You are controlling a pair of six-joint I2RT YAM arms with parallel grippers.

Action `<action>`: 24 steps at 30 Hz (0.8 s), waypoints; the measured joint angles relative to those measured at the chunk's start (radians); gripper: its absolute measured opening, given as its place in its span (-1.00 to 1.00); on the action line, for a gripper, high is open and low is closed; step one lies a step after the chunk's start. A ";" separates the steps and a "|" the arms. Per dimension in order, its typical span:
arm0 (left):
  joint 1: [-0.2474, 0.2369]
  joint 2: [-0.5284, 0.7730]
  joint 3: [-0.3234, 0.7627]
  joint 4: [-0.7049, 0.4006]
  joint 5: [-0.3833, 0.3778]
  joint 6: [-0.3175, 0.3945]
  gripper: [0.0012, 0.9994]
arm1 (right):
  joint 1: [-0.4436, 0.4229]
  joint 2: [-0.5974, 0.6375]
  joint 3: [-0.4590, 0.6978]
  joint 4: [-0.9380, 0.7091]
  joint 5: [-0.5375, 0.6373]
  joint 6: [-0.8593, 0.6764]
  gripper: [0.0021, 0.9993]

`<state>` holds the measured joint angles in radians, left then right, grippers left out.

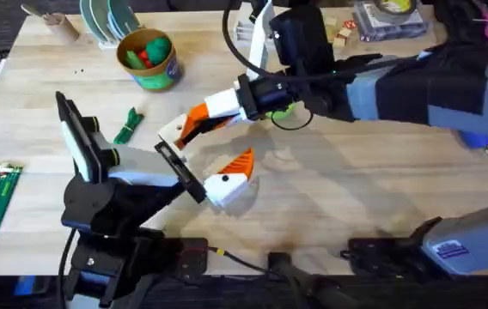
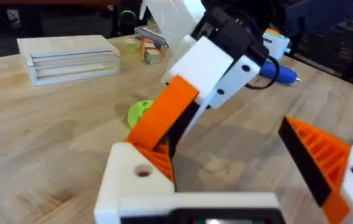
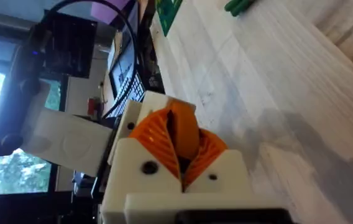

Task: Pick up the gripper from the table and insert it into the empty holder that is missing its gripper. Then pick up a screw, insert it into the mounting hole, and use the screwdriver to tighten it. Finally, clean up the table by picking up the vegetable and placing it into the bucket.

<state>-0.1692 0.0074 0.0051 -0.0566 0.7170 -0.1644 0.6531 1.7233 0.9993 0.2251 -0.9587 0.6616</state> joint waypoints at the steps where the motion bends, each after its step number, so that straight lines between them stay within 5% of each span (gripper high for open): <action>1: 0.000 0.000 0.000 0.000 0.002 0.001 0.99 | -0.003 0.000 0.000 -0.001 -0.007 -0.007 -0.98; 8: -0.003 0.000 0.000 -0.001 0.070 0.028 0.99 | -0.038 0.000 0.000 -0.014 -0.095 -0.040 -0.46; 16: -0.047 -0.001 0.000 -0.008 0.269 0.050 0.99 | -0.086 0.006 0.000 -0.001 -0.191 -0.057 0.22; 20: -0.048 -0.001 0.000 -0.008 0.305 0.052 0.99 | -0.115 0.011 0.000 0.000 -0.201 -0.064 0.64; 24: -0.048 -0.001 0.000 -0.008 0.319 0.052 0.99 | -0.149 0.011 0.000 0.000 -0.145 -0.089 0.80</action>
<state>-0.2173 0.0063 0.0051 -0.0647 1.0360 -0.1123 0.5045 1.7344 0.9989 0.2250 -1.1041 0.5731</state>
